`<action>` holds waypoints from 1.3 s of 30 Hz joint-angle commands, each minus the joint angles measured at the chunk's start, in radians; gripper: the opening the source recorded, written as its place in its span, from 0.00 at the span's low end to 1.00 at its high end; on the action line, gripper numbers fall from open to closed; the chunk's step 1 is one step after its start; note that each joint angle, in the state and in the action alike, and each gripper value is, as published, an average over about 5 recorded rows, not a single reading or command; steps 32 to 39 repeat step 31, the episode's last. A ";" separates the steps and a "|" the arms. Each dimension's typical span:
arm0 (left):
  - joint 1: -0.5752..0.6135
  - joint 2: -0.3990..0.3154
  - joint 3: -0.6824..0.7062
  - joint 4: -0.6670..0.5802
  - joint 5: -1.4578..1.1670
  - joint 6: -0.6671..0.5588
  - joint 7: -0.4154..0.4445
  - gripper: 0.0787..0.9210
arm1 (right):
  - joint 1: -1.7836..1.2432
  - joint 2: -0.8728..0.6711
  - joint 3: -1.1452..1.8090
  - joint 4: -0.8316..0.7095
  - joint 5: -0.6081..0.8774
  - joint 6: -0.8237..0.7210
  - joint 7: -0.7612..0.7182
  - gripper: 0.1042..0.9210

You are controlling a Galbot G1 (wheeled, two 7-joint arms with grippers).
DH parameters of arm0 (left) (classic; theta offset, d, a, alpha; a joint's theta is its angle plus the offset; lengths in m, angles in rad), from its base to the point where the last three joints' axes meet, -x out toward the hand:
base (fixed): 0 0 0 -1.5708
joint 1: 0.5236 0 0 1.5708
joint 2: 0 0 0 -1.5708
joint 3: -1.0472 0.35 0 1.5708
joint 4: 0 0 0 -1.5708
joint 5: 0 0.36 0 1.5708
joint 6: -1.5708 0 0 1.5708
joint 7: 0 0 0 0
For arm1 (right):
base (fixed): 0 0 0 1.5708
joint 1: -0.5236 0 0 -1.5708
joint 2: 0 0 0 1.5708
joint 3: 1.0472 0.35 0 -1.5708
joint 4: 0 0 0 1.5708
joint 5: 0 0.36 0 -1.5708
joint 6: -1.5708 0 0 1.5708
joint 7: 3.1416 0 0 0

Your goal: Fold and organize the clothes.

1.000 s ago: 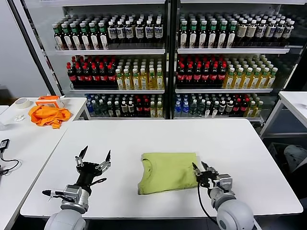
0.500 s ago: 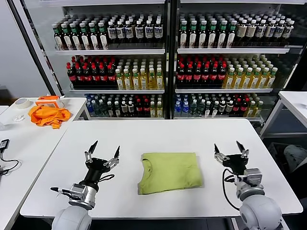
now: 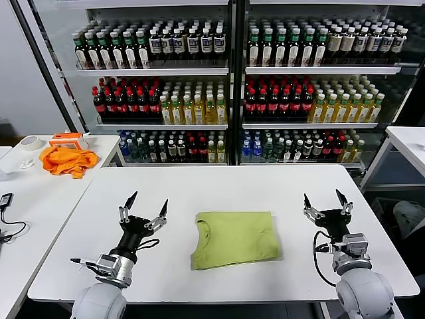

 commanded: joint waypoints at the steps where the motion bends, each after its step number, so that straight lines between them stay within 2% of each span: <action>1: -0.011 0.000 -0.014 0.030 -0.002 -0.036 0.013 0.88 | 0.004 0.000 0.017 -0.025 -0.045 0.049 -0.027 0.88; 11: -0.037 -0.025 0.000 0.072 0.011 -0.057 0.021 0.88 | -0.013 0.010 0.031 -0.076 -0.109 0.100 -0.038 0.88; 39: -0.068 -0.015 0.003 0.099 0.015 -0.056 0.046 0.88 | -0.008 0.028 0.020 -0.098 -0.189 0.117 -0.065 0.88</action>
